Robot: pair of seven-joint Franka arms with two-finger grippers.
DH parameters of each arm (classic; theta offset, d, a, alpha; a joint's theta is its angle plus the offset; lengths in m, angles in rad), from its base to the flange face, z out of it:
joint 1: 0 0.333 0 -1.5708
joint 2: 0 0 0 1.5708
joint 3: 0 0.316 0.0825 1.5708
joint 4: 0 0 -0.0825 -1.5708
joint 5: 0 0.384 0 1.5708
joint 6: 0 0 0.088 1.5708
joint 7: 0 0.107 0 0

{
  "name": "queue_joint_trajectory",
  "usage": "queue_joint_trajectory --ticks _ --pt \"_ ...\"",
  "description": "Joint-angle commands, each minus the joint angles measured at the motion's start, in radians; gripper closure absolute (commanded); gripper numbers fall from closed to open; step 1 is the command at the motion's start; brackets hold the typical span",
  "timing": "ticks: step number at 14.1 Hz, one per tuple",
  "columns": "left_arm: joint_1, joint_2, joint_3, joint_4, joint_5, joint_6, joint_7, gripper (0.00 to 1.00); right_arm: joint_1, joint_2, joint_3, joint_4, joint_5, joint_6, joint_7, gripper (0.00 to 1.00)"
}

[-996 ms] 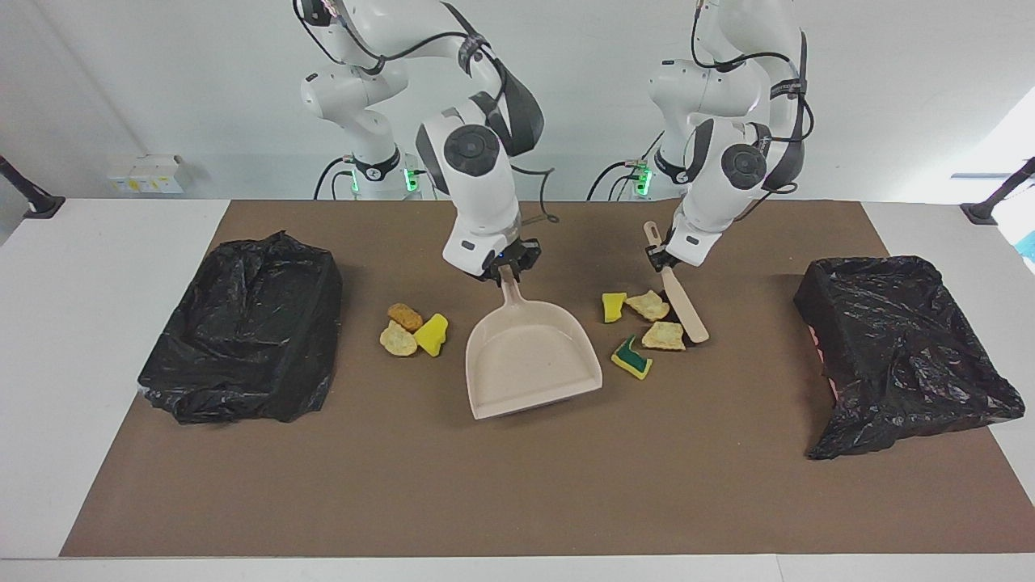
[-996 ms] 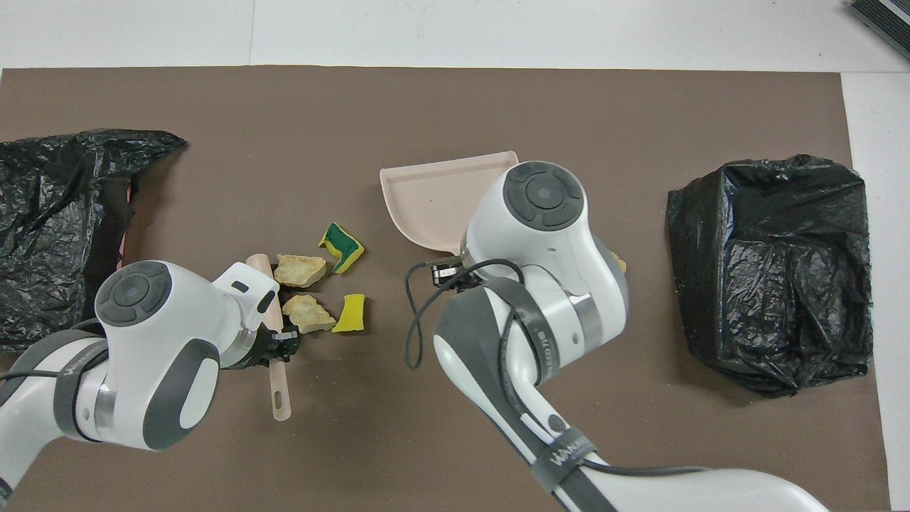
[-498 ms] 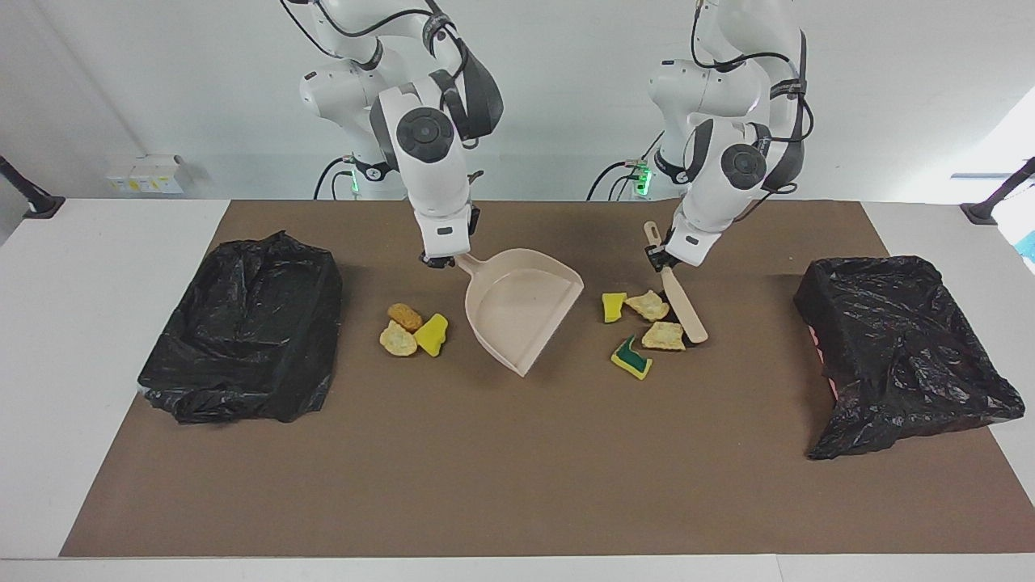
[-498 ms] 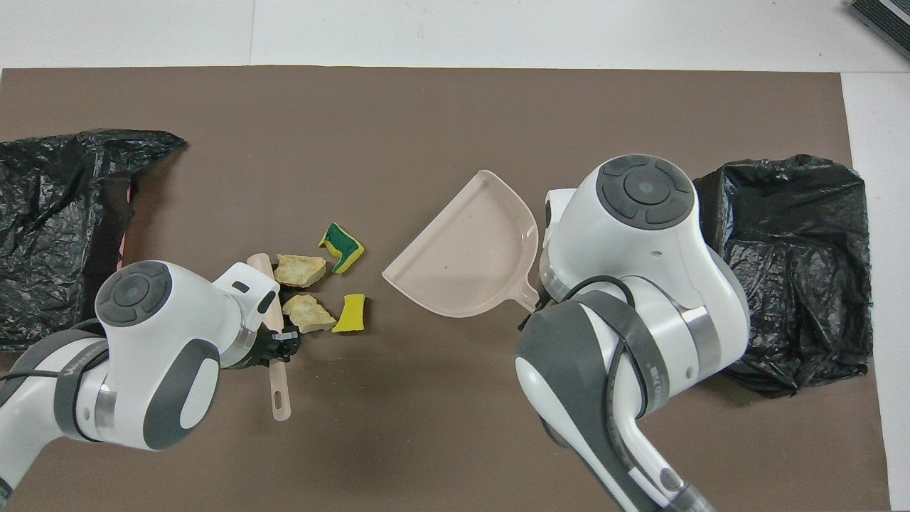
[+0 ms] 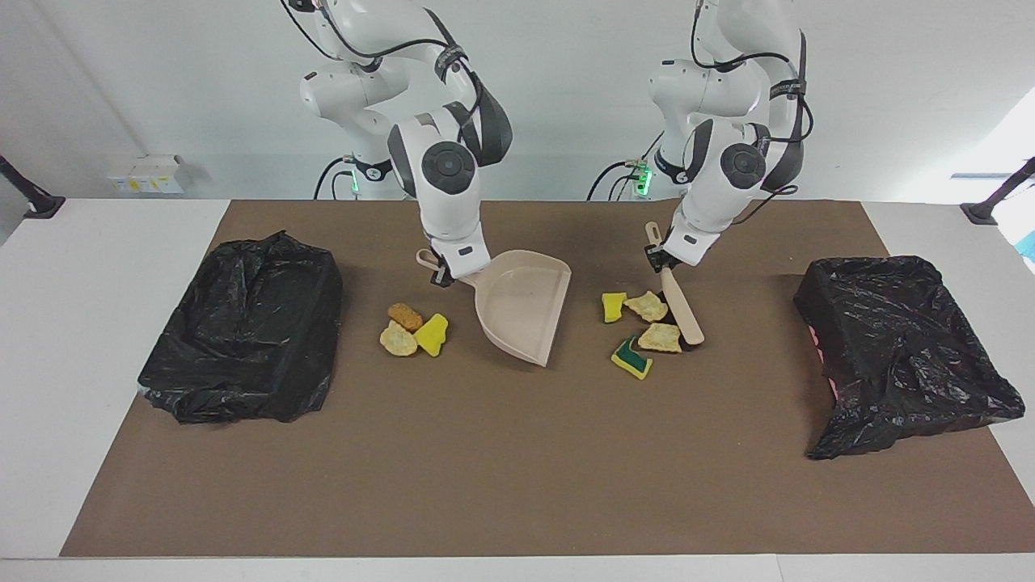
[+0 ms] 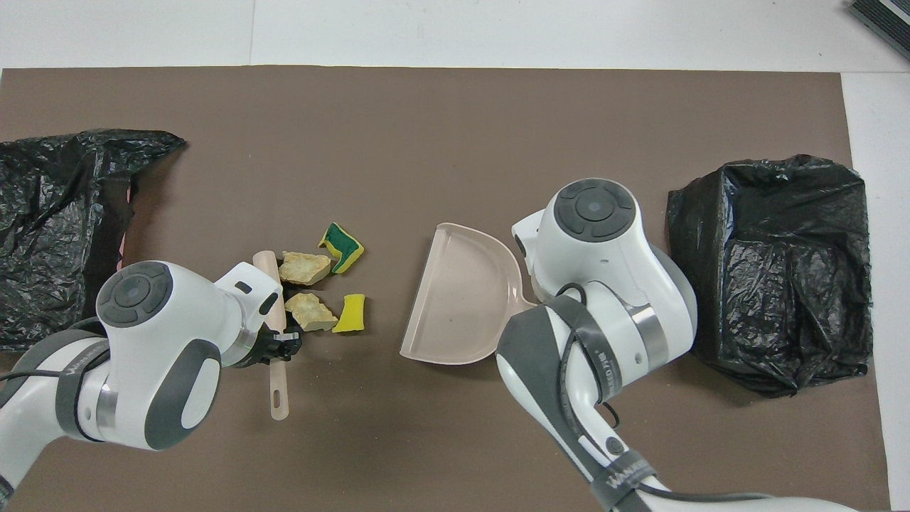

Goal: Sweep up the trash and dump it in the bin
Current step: 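Carry the dustpan with the right gripper beside the trash near the brush, then sweep the trash into the dustpan with the brush in the left gripper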

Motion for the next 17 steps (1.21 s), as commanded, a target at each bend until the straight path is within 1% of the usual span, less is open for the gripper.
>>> queue_joint_trajectory --ticks 1,4,6,7,9,14,17 --pt "-0.001 0.012 -0.001 0.005 -0.019 0.017 0.027 1.00 0.040 0.026 0.004 -0.002 -0.029 0.035 -0.008 1.00" --pt "-0.002 0.012 -0.002 0.004 -0.019 0.017 0.027 1.00 0.061 0.048 0.007 -0.005 -0.029 0.070 0.052 1.00" --pt "-0.004 0.012 -0.005 0.004 -0.020 0.020 0.024 1.00 0.077 0.049 0.009 -0.002 -0.026 0.070 0.073 1.00" --pt "-0.021 0.010 -0.007 0.004 -0.020 0.020 0.022 1.00 0.077 0.049 0.009 -0.002 -0.024 0.072 0.089 1.00" --pt "-0.059 0.009 -0.008 0.004 -0.029 0.020 0.017 1.00 0.077 0.049 0.009 -0.003 -0.016 0.079 0.113 1.00" --pt "-0.220 -0.004 -0.010 0.002 -0.140 0.031 0.014 1.00 0.077 0.049 0.009 -0.003 -0.015 0.078 0.118 1.00" --pt "-0.298 -0.005 -0.014 0.008 -0.197 0.049 0.019 1.00 0.077 0.049 0.009 -0.003 -0.015 0.076 0.118 1.00"
